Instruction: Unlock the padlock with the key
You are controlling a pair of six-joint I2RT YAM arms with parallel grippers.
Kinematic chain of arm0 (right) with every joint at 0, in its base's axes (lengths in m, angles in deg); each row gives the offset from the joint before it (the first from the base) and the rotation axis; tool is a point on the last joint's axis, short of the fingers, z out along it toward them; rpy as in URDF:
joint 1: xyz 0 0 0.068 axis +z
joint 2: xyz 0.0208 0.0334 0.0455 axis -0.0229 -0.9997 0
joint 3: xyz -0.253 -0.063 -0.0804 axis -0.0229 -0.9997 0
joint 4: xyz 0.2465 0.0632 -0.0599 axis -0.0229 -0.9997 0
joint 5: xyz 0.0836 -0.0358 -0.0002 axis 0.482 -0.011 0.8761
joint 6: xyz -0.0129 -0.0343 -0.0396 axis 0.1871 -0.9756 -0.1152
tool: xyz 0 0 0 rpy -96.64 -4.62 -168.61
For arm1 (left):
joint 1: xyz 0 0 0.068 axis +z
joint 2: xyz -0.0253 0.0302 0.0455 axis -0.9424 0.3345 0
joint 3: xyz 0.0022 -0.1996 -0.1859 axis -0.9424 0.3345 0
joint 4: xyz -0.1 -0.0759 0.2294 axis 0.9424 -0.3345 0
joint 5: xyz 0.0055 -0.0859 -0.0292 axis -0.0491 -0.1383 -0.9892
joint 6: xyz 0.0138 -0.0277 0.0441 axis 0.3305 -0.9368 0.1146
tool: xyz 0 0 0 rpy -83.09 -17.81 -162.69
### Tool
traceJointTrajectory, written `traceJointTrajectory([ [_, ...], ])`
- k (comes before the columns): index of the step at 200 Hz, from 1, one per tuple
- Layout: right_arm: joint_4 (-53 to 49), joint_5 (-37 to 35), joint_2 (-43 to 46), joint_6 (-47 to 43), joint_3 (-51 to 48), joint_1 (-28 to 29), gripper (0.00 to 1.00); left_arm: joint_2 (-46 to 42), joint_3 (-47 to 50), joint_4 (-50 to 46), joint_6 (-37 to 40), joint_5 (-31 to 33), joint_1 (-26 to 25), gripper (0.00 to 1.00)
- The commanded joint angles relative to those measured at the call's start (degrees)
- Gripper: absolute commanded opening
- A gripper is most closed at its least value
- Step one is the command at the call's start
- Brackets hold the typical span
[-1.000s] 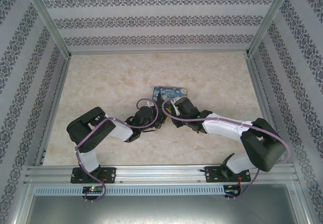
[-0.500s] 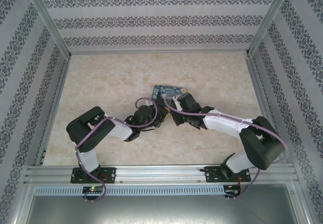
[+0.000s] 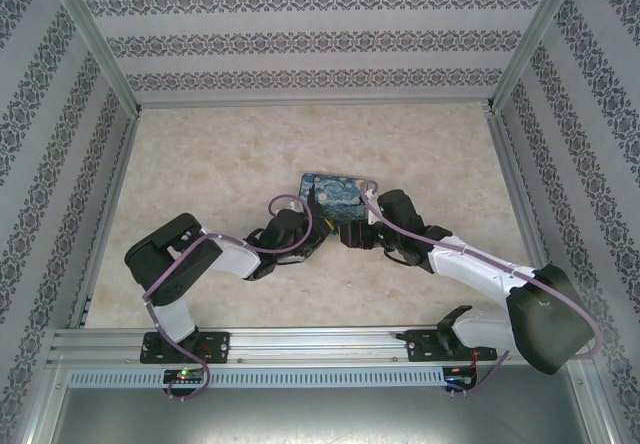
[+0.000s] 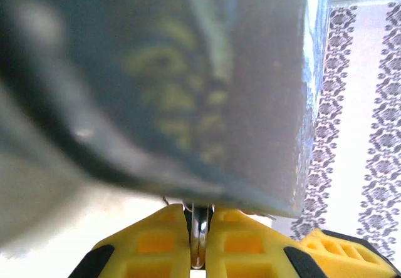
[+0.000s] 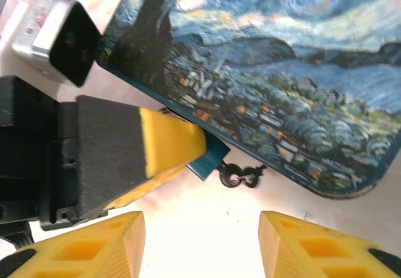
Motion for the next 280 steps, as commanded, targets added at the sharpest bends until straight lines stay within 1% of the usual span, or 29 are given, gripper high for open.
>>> traceJointTrajectory([
  [1,7.6,2.9,-2.1,7.2,-2.6,-0.2,0.51,-3.2,-2.4,-5.9,7.4,-1.4,0.0,0.04],
  [21,11.3,2.4,-4.7,9.6,-3.6,-0.2,0.51,-4.0,-2.5,-8.0,9.4,-1.9,0.0,0.09],
  [35,13.1,2.0,-6.3,10.6,-3.5,-0.4,0.51,-4.5,-2.3,-8.7,10.2,-2.2,0.0,0.16],
  [88,15.0,1.2,-10.1,12.2,0.5,-2.3,0.51,-7.9,-0.2,-10.5,11.1,-1.0,0.0,0.53],
  [105,15.0,1.8,-11.5,12.4,2.4,-3.3,0.51,-10.2,0.5,-12.1,11.7,-0.1,0.2,0.62],
  [131,15.3,2.8,-14.1,12.6,4.9,-4.7,0.51,-14.6,0.9,-16.2,13.2,1.2,0.8,0.72],
  [163,15.8,4.2,-16.0,12.4,6.1,-5.9,0.50,-20.4,-0.5,-24.1,16.9,3.6,1.9,0.84],
  [179,16.4,5.2,-15.3,12.1,5.0,-5.8,0.50,-22.4,-1.5,-27.6,18.5,4.2,3.0,0.88],
  [215,18.0,6.2,-13.2,10.8,0.8,-5.5,0.50,-23.0,-4.8,-33.7,21.7,2.8,5.7,0.91],
  [251,20.0,7.1,-14.7,10.0,-0.4,-4.7,0.50,-21.4,-7.3,-35.3,22.4,1.1,7.6,0.92],
  [280,20.8,6.8,-17.3,9.4,0.2,-3.7,0.49,-20.9,-8.6,-36.0,22.8,0.6,8.1,0.92],
])
